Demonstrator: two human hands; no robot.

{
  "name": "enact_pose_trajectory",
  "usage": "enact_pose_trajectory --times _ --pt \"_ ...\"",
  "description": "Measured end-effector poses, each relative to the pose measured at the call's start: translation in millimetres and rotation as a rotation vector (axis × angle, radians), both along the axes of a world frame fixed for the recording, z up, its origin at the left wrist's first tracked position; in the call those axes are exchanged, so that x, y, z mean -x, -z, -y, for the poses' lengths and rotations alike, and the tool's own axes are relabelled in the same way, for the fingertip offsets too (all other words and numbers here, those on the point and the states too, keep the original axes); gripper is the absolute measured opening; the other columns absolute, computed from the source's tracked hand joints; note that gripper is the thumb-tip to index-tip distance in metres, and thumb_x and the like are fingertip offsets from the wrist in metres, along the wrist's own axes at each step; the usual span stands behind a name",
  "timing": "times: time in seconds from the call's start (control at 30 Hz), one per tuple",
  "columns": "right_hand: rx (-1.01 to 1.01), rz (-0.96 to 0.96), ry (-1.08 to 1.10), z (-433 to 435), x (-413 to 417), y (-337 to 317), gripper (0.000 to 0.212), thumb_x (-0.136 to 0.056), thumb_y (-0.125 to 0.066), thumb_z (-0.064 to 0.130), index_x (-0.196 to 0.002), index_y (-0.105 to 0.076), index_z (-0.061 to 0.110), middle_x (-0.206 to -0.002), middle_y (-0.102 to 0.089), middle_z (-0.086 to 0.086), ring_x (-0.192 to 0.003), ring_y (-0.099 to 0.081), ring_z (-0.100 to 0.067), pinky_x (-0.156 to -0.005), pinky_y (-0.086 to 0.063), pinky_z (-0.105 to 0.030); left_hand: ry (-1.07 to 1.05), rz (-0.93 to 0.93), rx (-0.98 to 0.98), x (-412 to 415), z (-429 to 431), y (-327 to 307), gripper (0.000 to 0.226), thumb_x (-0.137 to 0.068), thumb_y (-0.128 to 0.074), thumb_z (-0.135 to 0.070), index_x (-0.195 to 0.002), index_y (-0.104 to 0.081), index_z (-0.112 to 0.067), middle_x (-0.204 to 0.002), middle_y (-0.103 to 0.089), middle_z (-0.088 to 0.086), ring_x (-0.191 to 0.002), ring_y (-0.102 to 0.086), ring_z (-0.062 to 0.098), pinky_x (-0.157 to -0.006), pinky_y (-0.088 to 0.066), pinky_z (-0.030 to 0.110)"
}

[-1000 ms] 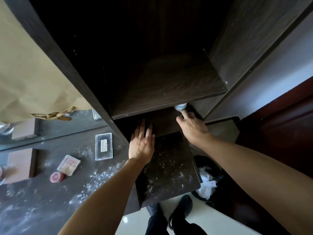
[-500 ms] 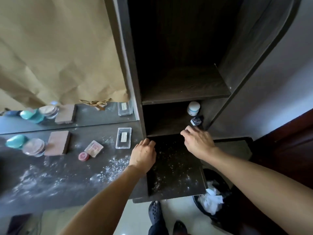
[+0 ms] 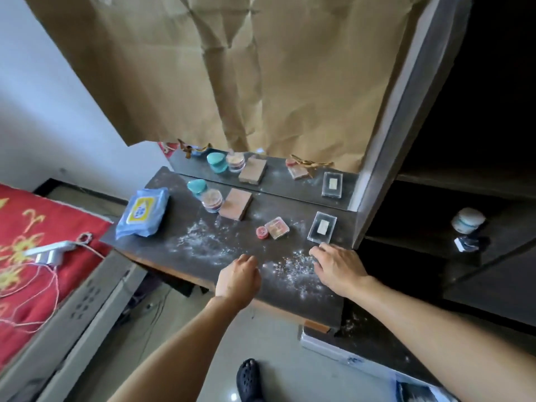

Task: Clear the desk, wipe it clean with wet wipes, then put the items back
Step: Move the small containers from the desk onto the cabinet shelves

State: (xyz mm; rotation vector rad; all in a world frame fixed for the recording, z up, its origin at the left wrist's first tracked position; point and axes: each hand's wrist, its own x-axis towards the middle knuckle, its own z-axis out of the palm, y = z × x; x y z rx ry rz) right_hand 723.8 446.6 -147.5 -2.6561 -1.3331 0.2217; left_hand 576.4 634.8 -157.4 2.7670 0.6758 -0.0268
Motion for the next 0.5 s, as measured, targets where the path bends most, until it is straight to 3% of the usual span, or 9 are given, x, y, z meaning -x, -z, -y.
enact_pose_trajectory --times 0.2,0.33,0.43,0.5 --pt "0.002 0.013 -0.034 -112.6 8.7 -2.7 0.029 -0.092 -0.044 0.022 -0.12 -0.054 0.023 -0.121 -0.057 0.001 -0.105 -0.06 -0.026 -0.078 -0.046 -0.035 -0.071 0.002 -0.004 34.3 -98.2 0.1 0.02 -0.091 -0.045 -0.024 -0.103 -0.059 -0.015 -0.103 -0.058 0.004 -0.094 -0.06 0.03 -0.073 -0.047 0.038" --pt "0.059 0.024 -0.017 -197.9 17.5 2.4 0.024 -0.092 -0.042 0.026 -0.112 -0.055 0.023 -0.112 -0.057 0.002 -0.106 -0.057 -0.025 -0.081 -0.041 -0.034 -0.077 -0.012 -0.01 51.5 -179.3 -2.5 0.021 -0.091 -0.044 -0.028 -0.102 -0.058 -0.017 -0.102 -0.058 0.001 -0.093 -0.06 0.028 -0.073 -0.048 0.038" --pt "0.069 -0.014 -0.006 -254.0 24.5 0.7 0.026 -0.093 -0.043 0.027 -0.116 -0.055 0.024 -0.114 -0.056 0.001 -0.103 -0.057 -0.025 -0.074 -0.038 -0.033 -0.082 -0.044 -0.037 57.0 -232.9 -9.6 0.019 -0.092 -0.043 -0.027 -0.1 -0.056 -0.015 -0.101 -0.055 0.002 -0.093 -0.058 0.027 -0.069 -0.045 0.037" --pt "0.074 -0.032 -0.009 -283.7 26.6 -0.5 0.029 -0.092 -0.043 0.027 -0.119 -0.054 0.024 -0.116 -0.056 0.002 -0.106 -0.055 -0.023 -0.077 -0.041 -0.033 -0.087 -0.071 -0.048 56.6 -262.8 -11.7 0.017 -0.093 -0.042 -0.024 -0.097 -0.054 -0.013 -0.099 -0.054 0.004 -0.09 -0.058 0.029 -0.065 -0.041 0.036"
